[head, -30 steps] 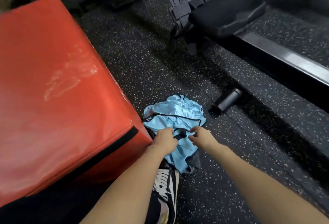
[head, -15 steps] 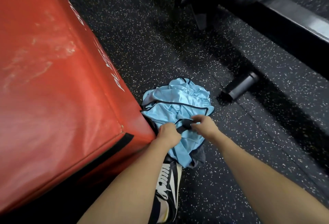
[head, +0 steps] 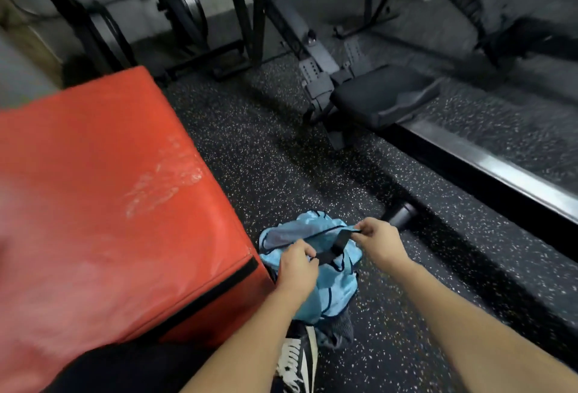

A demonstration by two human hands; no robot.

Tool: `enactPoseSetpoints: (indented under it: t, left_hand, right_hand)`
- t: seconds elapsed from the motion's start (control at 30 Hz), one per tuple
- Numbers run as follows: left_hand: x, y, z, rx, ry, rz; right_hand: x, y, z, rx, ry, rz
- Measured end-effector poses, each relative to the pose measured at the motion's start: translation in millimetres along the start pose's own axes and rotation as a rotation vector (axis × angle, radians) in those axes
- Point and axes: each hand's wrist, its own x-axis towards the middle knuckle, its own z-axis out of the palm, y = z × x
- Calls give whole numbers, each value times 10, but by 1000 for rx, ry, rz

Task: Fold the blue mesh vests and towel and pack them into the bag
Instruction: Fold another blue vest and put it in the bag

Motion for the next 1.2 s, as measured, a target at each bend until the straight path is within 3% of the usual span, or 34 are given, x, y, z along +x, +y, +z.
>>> enactPoseSetpoints:
  t: [0.3, 0.57, 0.77, 0.93, 1.03, 1.2]
  left_hand:
    - [-602, 861, -1285, -93, 235, 366]
    - [-1189, 1655, -3149, -161, 563, 580]
    - [-1811, 1913, -4648, -123, 843, 700]
    - [-2274, 1887, -5642, -55, 1024, 769]
    - [-2434, 1711, -6109, -24, 1100, 749]
    - [-2357, 1211, -6535, 47, 1100, 618]
  right_hand:
    - [-427, -1317, -1112, -17, 171, -300]
    - [-982, -2921, -1881, -1, 333, -629]
    - [-1670, -4308, -2250, -228, 479, -974]
    - [-2174, -5310, -2240, -357, 619, -1101]
    - [-2353, -5717, -2094, -287, 600, -1135]
    - [-2425, -6020, -1564, -118, 391, -1170]
